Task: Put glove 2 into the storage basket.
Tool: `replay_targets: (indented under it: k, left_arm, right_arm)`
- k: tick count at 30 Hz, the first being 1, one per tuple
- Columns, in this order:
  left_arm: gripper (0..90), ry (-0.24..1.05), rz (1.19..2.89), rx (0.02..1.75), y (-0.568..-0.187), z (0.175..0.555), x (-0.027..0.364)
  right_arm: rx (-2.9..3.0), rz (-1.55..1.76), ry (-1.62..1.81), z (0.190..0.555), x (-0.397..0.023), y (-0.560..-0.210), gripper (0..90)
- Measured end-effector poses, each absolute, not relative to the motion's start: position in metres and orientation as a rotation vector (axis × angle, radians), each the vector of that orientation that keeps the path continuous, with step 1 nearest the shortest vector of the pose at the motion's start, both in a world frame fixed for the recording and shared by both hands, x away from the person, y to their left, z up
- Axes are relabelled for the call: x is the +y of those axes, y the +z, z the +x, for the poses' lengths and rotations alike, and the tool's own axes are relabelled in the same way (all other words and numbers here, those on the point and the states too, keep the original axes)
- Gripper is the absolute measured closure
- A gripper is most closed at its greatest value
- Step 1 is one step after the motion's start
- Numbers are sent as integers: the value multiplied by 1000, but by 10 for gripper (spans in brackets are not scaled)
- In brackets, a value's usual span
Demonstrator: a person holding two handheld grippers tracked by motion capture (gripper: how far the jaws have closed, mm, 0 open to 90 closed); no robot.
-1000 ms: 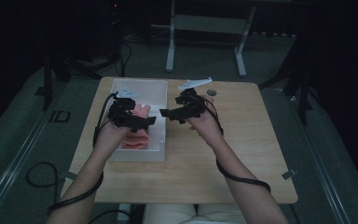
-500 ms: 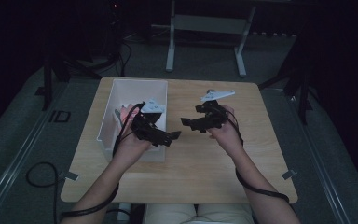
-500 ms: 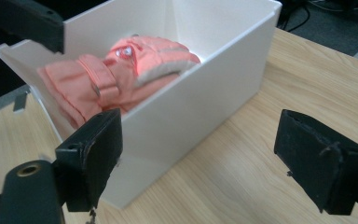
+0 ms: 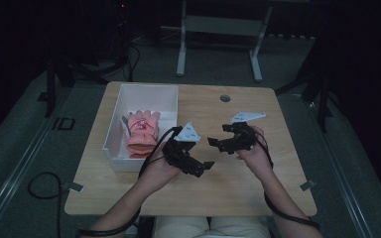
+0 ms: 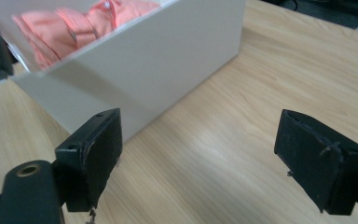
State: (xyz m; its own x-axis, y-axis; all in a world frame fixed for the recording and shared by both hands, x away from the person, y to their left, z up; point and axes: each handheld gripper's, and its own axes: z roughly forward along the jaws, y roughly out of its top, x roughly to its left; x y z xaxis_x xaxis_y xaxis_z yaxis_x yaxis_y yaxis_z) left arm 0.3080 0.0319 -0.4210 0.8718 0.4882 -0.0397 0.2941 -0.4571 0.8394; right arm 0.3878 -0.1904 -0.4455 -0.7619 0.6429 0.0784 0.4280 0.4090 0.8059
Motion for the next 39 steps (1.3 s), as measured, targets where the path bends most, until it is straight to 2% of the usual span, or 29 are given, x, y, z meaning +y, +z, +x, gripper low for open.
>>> replay_targets:
  k: [21, 25, 33, 39]
  left_arm:
    - [29, 127, 2163, 464, -482, 292, -9]
    - [29, 73, 2154, 471, -507, 290, -12]
    - [29, 68, 2156, 492, -532, 289, -14]
    - [29, 117, 2180, 494, -546, 289, -14]
  right_arm:
    - [2447, 953, 1149, 371, -221, -509, 149]
    - [2455, 955, 1125, 367, -226, -522, 148]
    - [2465, 953, 1074, 363, -235, -540, 149]
    - [2460, 974, 1047, 360, -241, -552, 149]
